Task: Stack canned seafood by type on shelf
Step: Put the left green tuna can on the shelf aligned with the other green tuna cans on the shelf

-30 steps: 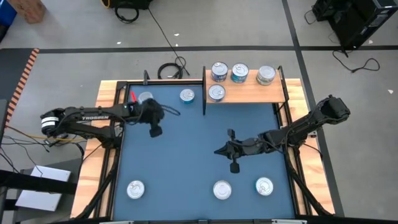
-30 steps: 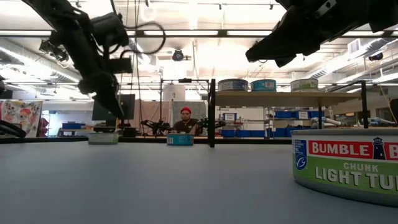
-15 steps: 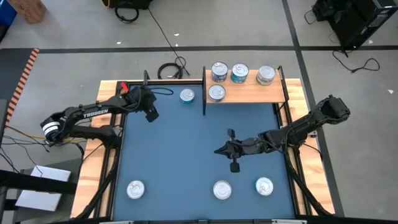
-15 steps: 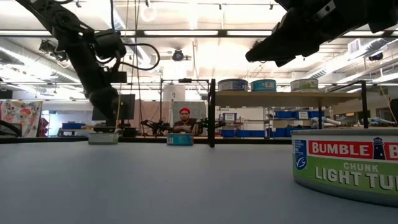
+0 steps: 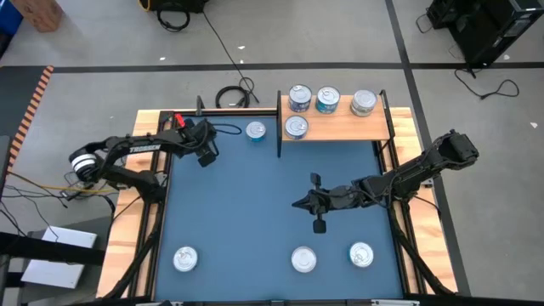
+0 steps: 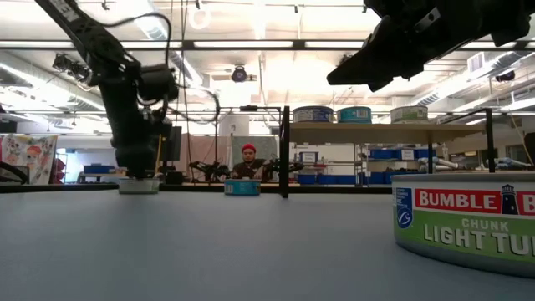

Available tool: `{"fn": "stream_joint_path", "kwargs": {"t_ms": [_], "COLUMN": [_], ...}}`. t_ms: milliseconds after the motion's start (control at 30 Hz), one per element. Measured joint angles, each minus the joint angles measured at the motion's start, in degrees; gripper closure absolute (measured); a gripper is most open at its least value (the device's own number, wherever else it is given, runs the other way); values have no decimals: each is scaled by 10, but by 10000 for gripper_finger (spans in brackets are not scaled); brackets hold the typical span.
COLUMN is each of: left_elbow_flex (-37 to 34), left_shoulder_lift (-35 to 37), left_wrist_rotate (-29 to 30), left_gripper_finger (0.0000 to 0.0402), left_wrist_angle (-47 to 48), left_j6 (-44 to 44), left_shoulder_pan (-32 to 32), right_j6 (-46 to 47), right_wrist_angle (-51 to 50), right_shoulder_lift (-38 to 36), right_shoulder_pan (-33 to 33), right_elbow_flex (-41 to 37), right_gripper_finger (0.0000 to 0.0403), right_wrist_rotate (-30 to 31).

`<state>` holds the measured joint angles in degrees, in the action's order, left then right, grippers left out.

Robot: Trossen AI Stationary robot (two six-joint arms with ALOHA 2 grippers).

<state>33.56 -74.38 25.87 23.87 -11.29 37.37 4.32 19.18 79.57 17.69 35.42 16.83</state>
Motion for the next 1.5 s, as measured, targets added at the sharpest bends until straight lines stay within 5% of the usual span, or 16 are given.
{"fn": "stream_joint_path", "kwargs": {"t_ms": [433,867,1500], "left_elbow_flex": [2,41,71], "left_shoulder_lift": [-75,-77,-64], "left_wrist_rotate": [21,1,-42], "left_gripper_finger": [260,396,401], "left_wrist_angle": [-45,11,130], "left_j6": [29,32,28], "left_shoulder_pan": [28,27,-52], "right_j6": [0,0,2], "right_wrist_angle": [0,0,0], "right_shoulder_lift": [0,0,0], "right_shoulder_pan": [0,0,0], "right_elbow_flex": [0,0,0], "right_gripper_finger": [392,391,392], "right_wrist_rotate": [0,0,0]}}
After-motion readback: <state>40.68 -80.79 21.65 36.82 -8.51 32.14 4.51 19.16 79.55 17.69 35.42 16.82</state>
